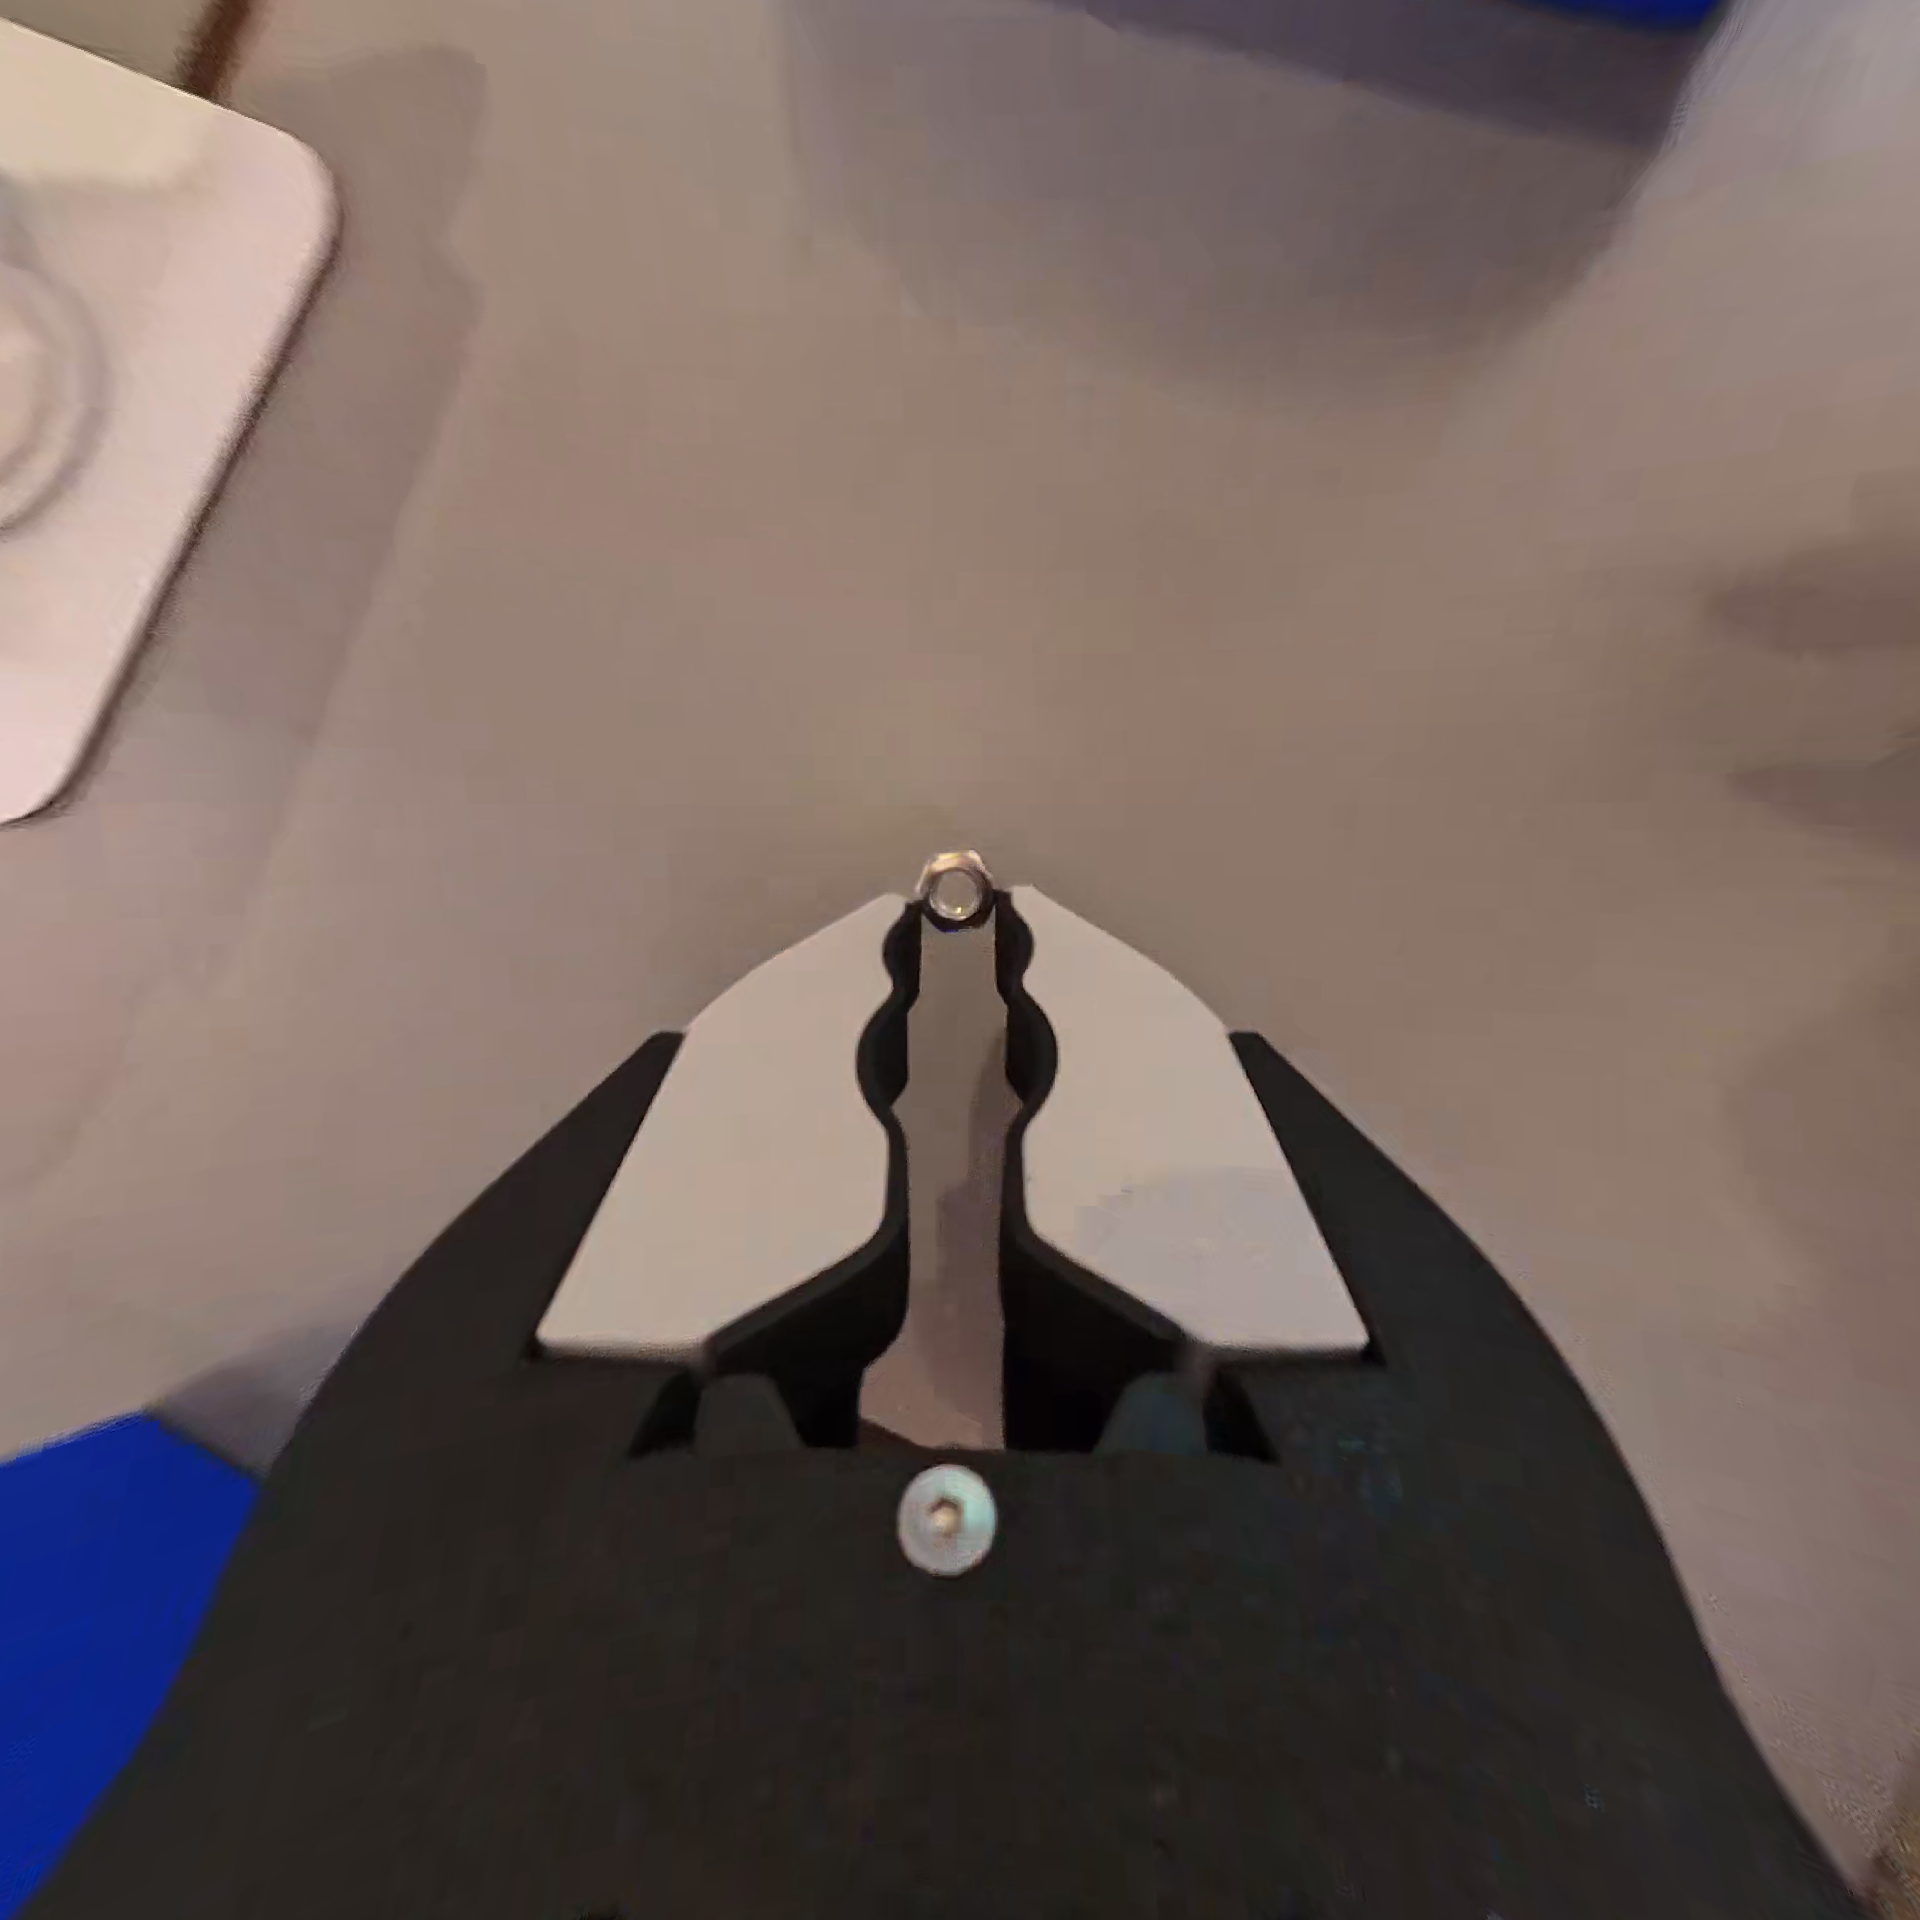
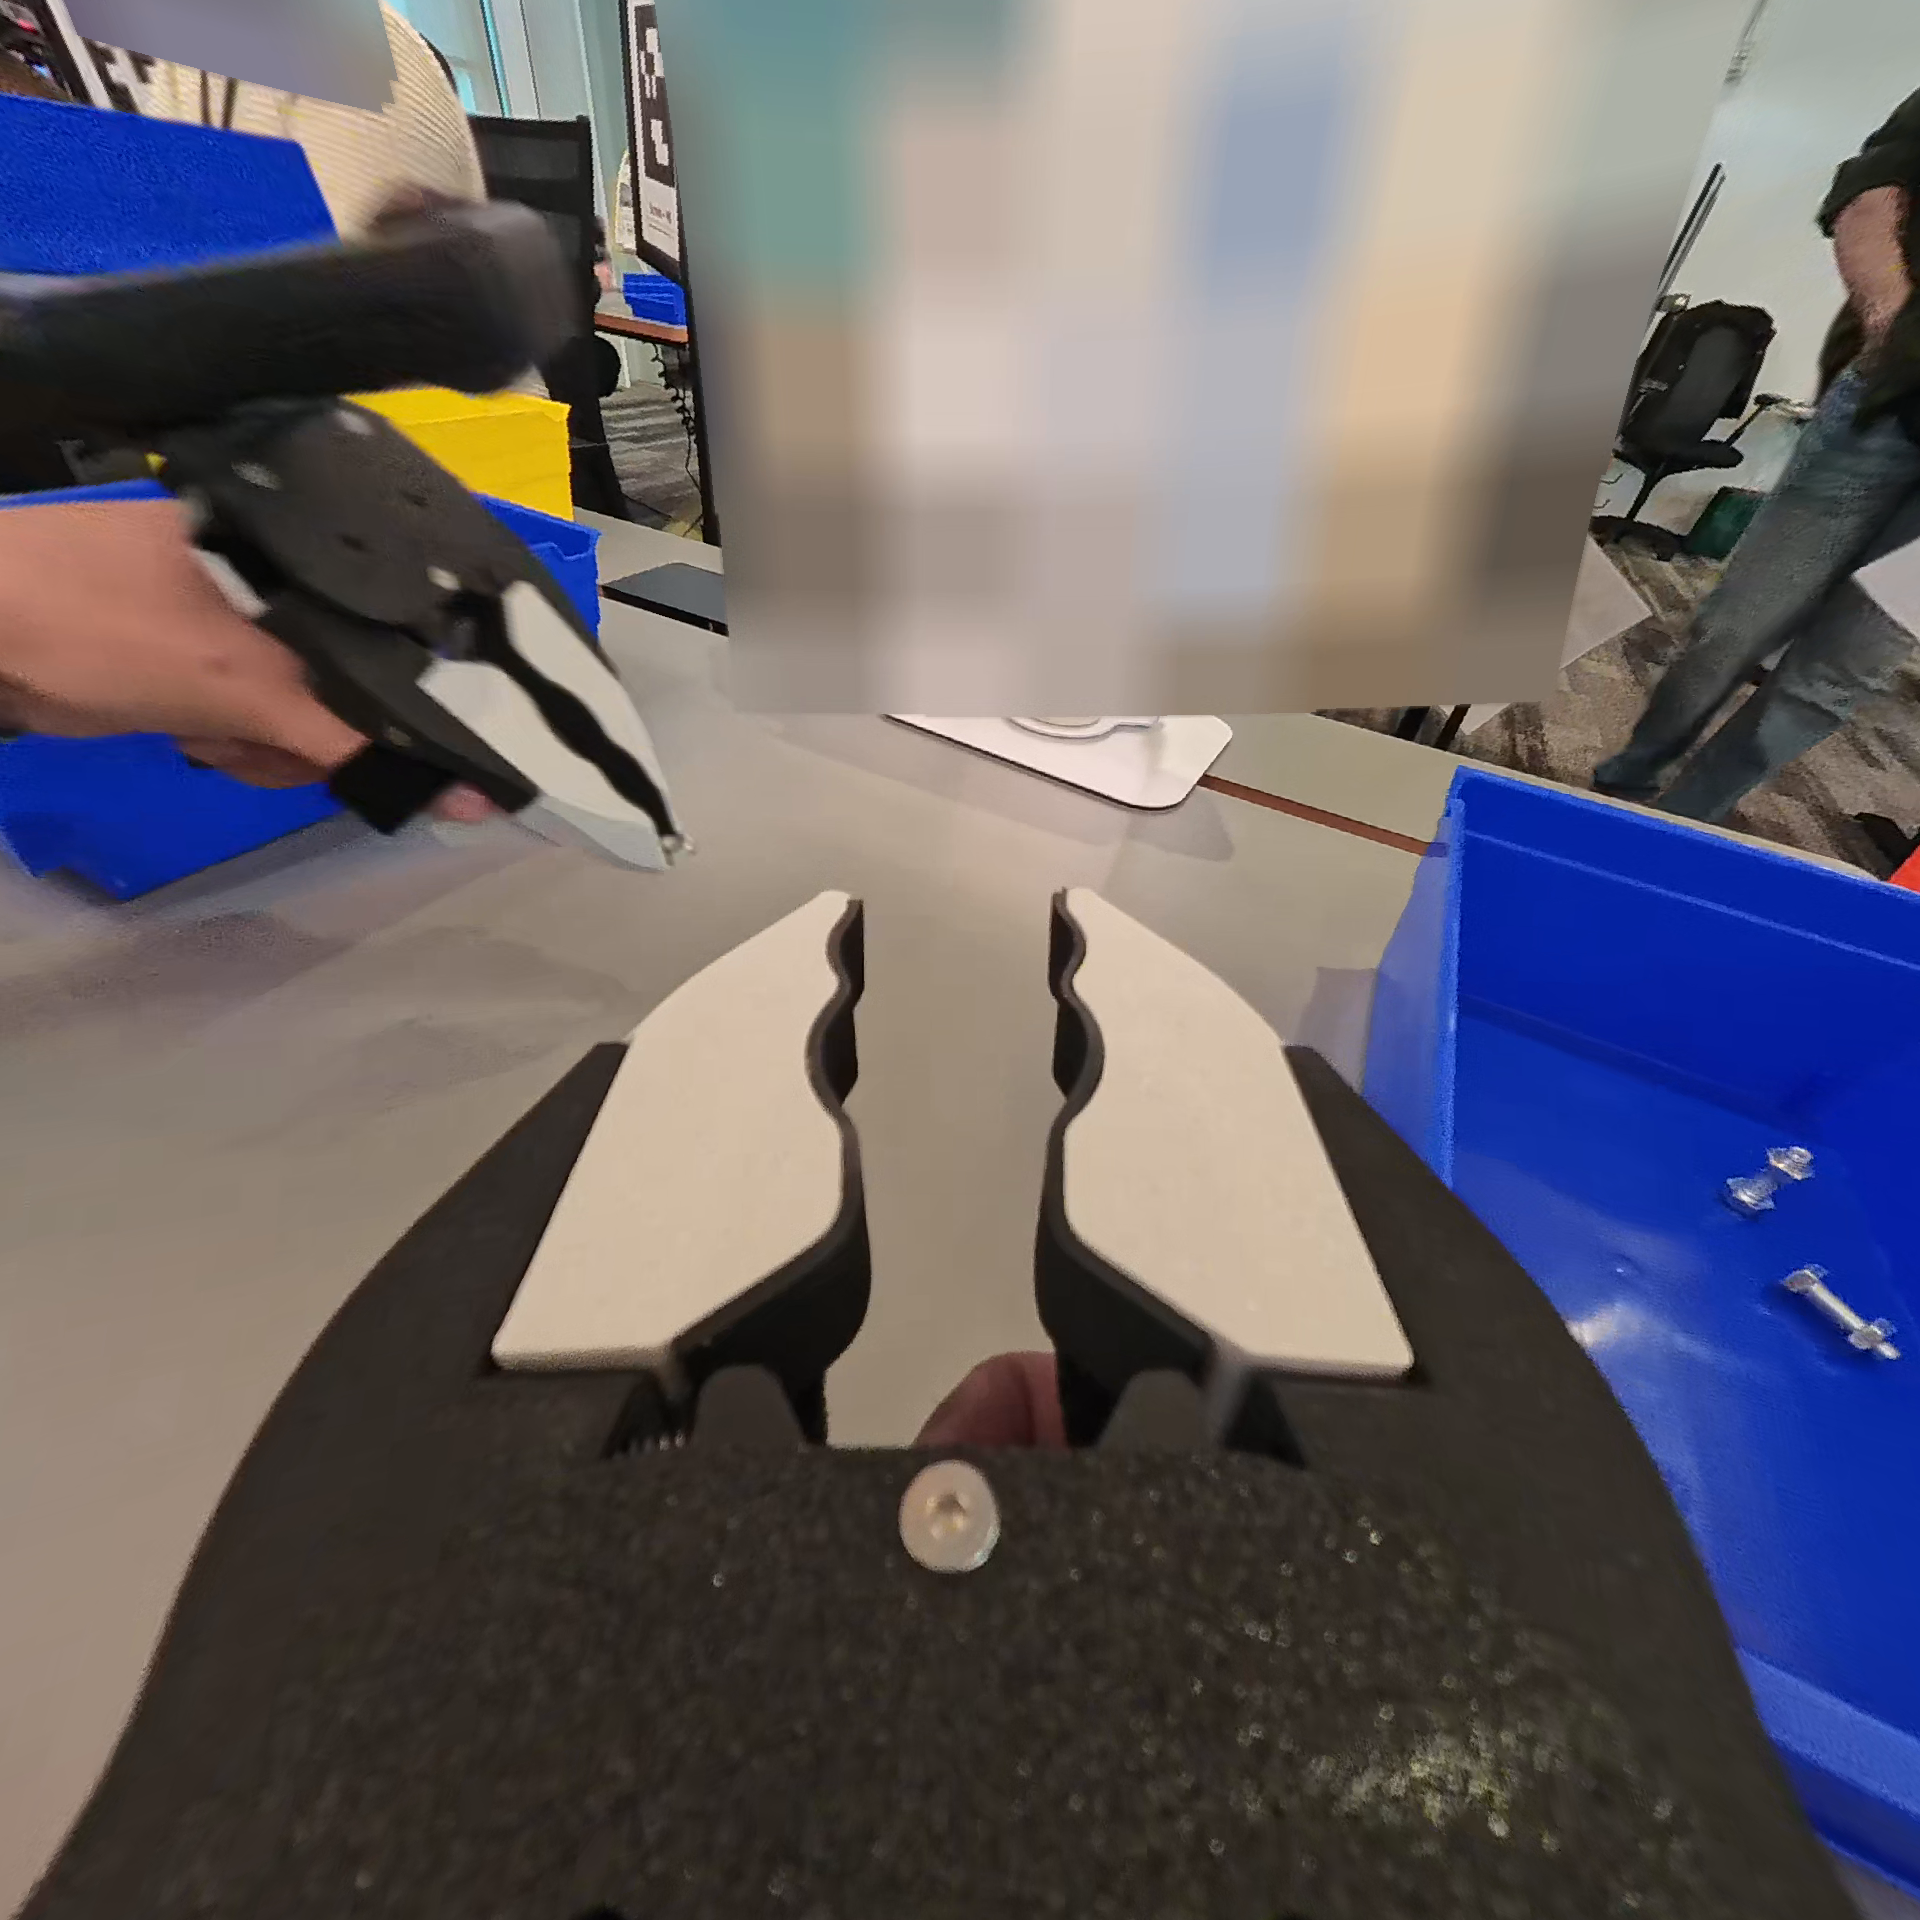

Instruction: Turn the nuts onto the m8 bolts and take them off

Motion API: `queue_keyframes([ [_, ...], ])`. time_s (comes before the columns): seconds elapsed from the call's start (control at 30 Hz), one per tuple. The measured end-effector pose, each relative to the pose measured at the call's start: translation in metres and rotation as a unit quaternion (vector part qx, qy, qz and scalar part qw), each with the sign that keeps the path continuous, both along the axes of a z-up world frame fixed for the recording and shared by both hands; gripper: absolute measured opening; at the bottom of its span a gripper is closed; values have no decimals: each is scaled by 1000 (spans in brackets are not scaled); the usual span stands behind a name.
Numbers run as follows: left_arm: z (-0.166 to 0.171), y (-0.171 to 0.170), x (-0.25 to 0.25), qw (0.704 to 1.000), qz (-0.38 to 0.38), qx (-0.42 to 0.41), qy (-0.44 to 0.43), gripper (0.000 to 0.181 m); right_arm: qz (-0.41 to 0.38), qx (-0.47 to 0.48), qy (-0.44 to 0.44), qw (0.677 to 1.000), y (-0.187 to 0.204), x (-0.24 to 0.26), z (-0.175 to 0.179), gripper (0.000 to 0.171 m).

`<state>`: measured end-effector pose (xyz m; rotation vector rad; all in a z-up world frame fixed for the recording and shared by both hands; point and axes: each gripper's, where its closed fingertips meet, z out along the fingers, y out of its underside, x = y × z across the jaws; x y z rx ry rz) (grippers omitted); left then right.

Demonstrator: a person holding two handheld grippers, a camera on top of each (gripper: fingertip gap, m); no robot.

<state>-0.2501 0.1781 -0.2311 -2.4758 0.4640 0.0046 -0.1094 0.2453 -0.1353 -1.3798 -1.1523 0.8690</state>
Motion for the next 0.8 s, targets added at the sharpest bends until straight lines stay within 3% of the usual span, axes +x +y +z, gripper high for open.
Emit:
queue_keyframes([
  [0.3, -45, 15, 1, 987, -87, -130, 43, 14, 7, -6, -27, 1000, -2, -1, -13, 34],
  [0.8, -62, 15, 6, 985, -89, -146, 12, 19, 5, -12, -27, 1000, 2, -2, -16, 33],
])
